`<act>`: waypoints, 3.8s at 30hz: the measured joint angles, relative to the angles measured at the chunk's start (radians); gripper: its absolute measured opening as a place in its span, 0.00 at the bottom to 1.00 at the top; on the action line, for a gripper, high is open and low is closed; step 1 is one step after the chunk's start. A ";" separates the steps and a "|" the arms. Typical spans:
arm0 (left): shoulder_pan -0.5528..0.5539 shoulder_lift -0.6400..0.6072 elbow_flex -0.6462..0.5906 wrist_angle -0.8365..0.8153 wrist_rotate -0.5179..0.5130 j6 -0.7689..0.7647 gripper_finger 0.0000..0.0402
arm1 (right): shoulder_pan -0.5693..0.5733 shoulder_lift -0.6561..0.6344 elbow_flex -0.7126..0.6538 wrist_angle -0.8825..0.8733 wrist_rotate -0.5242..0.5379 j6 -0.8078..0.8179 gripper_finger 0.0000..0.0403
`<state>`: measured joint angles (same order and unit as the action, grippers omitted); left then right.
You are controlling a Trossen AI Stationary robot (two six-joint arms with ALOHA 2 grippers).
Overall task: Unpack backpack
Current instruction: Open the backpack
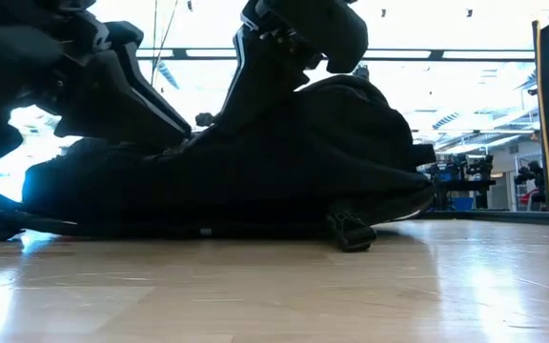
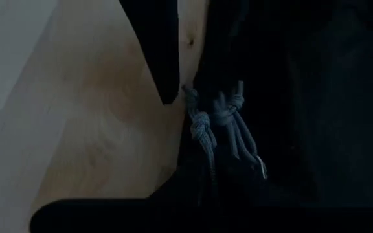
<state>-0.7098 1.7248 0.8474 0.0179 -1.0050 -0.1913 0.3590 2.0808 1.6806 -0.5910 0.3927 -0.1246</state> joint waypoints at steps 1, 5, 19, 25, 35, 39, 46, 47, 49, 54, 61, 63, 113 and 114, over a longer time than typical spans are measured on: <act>0.004 0.000 0.000 0.004 0.000 0.000 0.19 | 0.000 0.000 0.000 0.001 0.000 0.000 0.00; 0.026 0.000 0.000 0.016 0.003 -0.003 0.28 | -0.001 0.000 0.000 0.019 -0.002 -0.001 0.00; 0.108 0.001 0.000 0.015 0.051 0.001 0.07 | -0.009 0.001 0.000 0.048 -0.077 -0.007 0.01; 0.109 0.002 0.000 0.014 0.057 0.003 0.01 | -0.011 0.001 0.002 0.049 -0.088 -0.007 0.03; 0.111 0.002 0.000 0.014 0.051 0.004 0.00 | -0.007 0.001 0.002 0.099 -0.154 -0.007 0.10; 0.111 0.002 0.000 0.014 0.048 0.004 0.00 | -0.007 0.004 0.002 0.119 -0.185 -0.007 0.12; 0.111 0.002 0.000 0.015 0.049 0.004 0.00 | -0.016 0.022 0.002 0.111 -0.180 -0.019 0.11; 0.111 0.002 0.000 0.014 0.049 0.004 0.00 | -0.017 0.024 0.002 0.094 -0.180 -0.031 0.11; 0.111 0.002 0.000 0.014 0.049 0.004 0.00 | -0.017 0.025 0.001 0.085 -0.180 -0.066 0.11; 0.111 0.002 0.000 0.013 0.050 0.004 0.00 | -0.005 0.027 0.001 0.069 -0.155 -0.172 0.16; 0.111 0.002 0.000 0.014 0.051 0.004 0.00 | 0.052 0.028 0.001 0.099 -0.020 -0.283 0.29; 0.111 0.002 0.000 0.014 0.051 0.004 0.00 | 0.068 0.028 0.001 0.103 0.024 -0.304 0.33; 0.111 0.000 0.000 -0.105 0.070 -0.064 0.00 | 0.130 0.005 -0.057 0.088 0.310 -0.258 0.00; 0.110 0.000 -0.001 -0.131 0.075 -0.086 0.00 | 0.137 0.004 -0.048 0.057 0.313 -0.233 0.00</act>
<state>-0.5995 1.7248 0.8467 -0.1129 -0.9297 -0.2770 0.4957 2.0844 1.6325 -0.5335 0.7053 -0.3580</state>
